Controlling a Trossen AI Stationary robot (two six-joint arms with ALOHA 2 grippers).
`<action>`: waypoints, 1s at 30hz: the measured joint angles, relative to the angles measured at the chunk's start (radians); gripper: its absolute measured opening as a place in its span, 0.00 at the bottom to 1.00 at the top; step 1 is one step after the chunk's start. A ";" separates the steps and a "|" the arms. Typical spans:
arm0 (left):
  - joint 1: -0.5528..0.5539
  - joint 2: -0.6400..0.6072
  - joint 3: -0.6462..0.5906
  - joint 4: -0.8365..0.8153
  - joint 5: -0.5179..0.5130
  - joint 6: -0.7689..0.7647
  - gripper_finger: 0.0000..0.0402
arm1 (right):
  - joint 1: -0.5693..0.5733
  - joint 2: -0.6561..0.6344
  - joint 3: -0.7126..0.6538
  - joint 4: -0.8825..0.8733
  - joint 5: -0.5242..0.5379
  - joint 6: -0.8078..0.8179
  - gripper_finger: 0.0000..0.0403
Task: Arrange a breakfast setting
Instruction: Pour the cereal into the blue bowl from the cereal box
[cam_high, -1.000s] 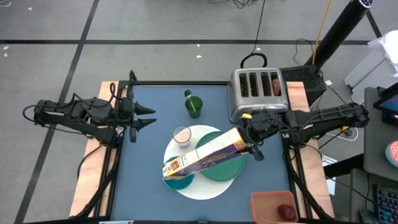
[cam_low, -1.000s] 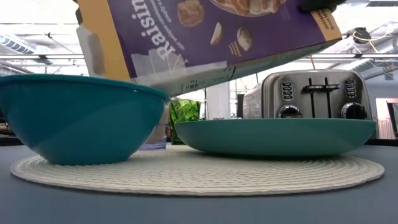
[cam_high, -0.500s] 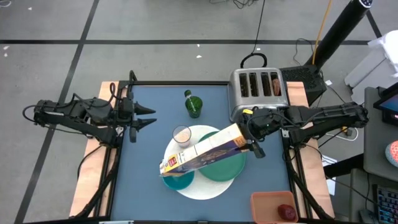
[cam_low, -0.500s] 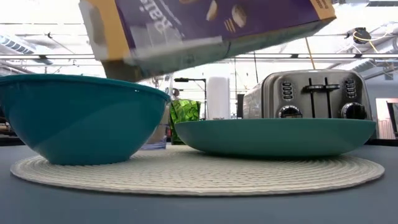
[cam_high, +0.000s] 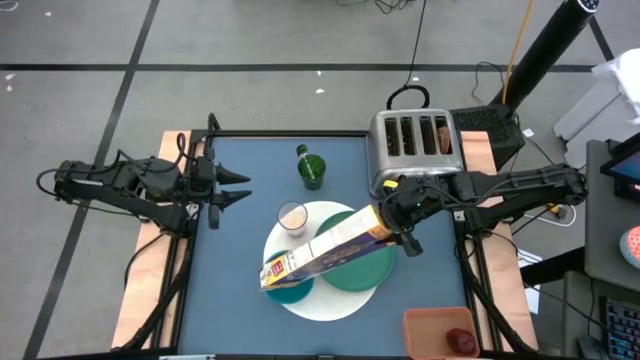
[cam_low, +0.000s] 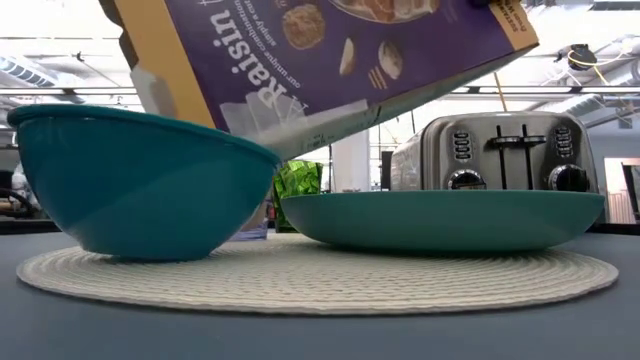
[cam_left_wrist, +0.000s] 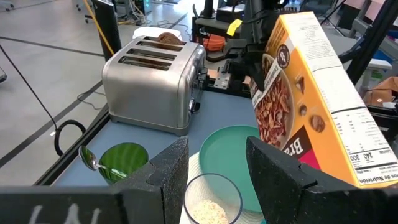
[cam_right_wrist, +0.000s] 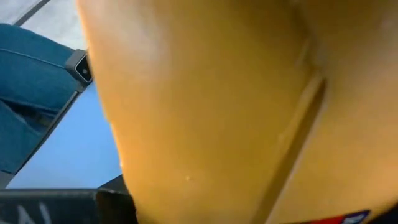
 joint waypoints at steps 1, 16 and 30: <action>0.000 0.000 0.000 0.000 0.000 0.000 0.42 | 0.000 -0.001 0.000 0.006 0.000 0.000 0.52; 0.000 0.000 0.000 0.000 0.000 0.000 0.42 | 0.000 -0.010 0.115 -0.070 0.001 -0.055 0.52; 0.000 0.000 0.000 0.001 0.000 0.000 0.42 | 0.000 0.074 0.142 -0.146 0.001 -0.083 0.52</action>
